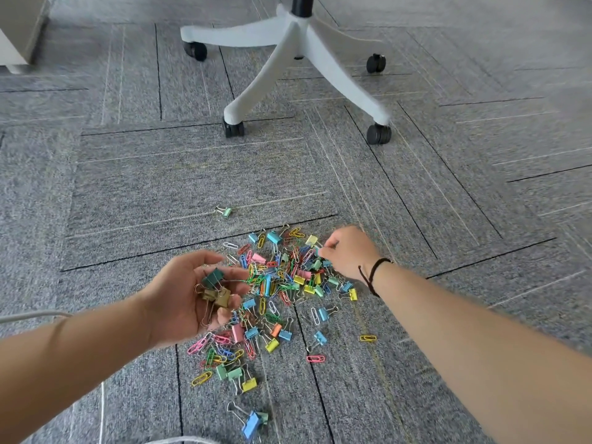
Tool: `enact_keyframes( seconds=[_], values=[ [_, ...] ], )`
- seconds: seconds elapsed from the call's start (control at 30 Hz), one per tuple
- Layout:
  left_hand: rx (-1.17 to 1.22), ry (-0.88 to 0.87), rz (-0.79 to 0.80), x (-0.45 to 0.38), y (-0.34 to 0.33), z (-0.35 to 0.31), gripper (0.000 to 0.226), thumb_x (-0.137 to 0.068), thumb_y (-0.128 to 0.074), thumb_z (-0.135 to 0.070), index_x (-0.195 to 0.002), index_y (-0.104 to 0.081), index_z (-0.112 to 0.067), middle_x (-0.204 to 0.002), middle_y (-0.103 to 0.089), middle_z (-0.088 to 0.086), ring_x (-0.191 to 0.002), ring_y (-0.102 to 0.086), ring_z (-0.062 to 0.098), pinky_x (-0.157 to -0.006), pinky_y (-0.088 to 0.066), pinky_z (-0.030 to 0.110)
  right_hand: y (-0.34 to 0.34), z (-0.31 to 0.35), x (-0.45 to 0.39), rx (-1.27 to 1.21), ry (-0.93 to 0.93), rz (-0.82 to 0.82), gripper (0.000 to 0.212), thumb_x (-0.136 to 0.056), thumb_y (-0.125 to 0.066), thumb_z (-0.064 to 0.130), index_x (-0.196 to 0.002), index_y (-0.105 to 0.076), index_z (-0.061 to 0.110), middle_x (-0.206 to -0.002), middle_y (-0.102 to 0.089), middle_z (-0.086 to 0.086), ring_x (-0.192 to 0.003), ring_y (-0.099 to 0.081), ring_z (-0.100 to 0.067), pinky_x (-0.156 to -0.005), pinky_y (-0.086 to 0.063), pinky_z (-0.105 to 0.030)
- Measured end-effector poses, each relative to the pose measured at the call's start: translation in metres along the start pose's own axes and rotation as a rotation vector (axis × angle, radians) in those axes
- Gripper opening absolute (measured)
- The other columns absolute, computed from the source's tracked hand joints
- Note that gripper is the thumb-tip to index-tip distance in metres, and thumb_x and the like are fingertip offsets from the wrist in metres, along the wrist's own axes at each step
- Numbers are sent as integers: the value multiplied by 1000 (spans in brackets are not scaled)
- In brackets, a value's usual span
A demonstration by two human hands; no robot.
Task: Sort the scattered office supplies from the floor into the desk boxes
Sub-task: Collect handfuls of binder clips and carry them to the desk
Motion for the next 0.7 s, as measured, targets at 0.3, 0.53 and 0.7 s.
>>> enact_keyframes(
  seconds=[0.3,0.53,0.7],
  values=[
    [38,6,20,1,-18,-2,46,-97,-47,-36,-112,-63,4,-91,-68,23,-65,-64,27,-52,-58,32,5,23,47,-770,-39,411,21,-93,-67,25,-95,-63,4,-69,-56,0,-48,-35,-10,-41,-24,-24],
    [64,-13,5,12,-25,-4,50,-100,-46,-41,-119,-68,0,-96,-70,22,-77,-70,32,-64,-62,40,-15,98,83,-749,91,510,31,-86,-77,26,-93,-64,-1,-71,-50,-11,-43,-28,-10,-38,-19,-23],
    [103,-68,-9,25,-14,-12,48,-101,-45,-40,-117,-68,0,-100,-68,23,-77,-70,34,-63,-63,42,-6,110,81,-666,136,311,62,-81,-76,50,-95,-64,-10,-62,-47,-3,-42,-32,-8,-39,-25,-19]
  ],
)
Point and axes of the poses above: each hand's wrist, its own x-axis away from the middle knuckle, its own y-axis out of the back of the hand, z = x × y, the point moved 6 cm from there along -x, towards the middle knuckle
